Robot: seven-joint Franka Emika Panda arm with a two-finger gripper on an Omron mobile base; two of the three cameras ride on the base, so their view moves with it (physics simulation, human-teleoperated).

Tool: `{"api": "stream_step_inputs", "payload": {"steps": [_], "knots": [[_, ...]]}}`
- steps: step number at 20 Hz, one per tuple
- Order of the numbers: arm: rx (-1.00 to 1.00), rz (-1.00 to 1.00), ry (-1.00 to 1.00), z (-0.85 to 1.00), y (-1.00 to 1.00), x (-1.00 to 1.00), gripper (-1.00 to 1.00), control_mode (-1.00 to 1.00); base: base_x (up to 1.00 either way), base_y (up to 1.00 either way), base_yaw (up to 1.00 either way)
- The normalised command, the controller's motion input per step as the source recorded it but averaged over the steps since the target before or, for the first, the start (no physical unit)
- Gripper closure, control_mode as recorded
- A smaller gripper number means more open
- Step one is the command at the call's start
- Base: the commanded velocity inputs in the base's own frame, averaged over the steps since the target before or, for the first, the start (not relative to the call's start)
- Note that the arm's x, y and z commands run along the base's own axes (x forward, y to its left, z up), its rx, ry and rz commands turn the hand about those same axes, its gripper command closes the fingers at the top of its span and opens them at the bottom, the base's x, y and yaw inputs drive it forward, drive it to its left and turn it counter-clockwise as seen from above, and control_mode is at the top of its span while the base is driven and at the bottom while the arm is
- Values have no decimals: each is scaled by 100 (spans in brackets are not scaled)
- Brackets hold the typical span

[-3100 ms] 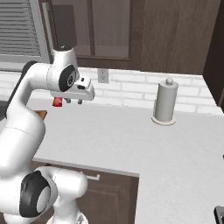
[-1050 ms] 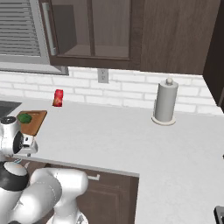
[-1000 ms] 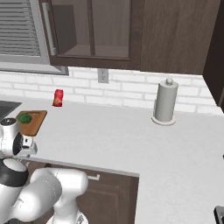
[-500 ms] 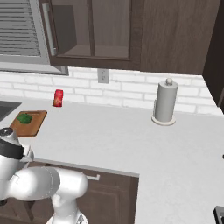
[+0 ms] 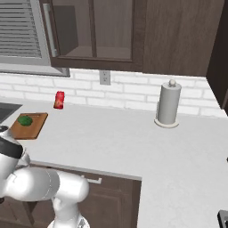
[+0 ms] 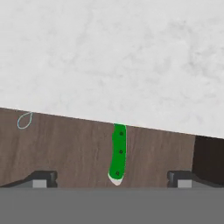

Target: Place the appropriate cutting tool for cutting the broccoli skin on the cutting board.

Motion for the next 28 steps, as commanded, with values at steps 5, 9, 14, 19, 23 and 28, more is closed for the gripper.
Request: {"api": "stream_step_inputs", "payload": {"steps": [5,9,14,19,23,28], "knots": [[4,0,0,-10,9,-91,-100,-100,0,0,0],[0,0,0,-27,1,-54,-100,-100,0,0,0],[3,-1,12,-27,0,-2,-100,-100,0,0,0],[5,-1,12,-24,0,0,-100,-100,0,0,0],[3,-1,7,-11,0,-20,-100,-100,0,0,0],[2,0,11,0,0,-57,-100,-100,0,0,0]]}}
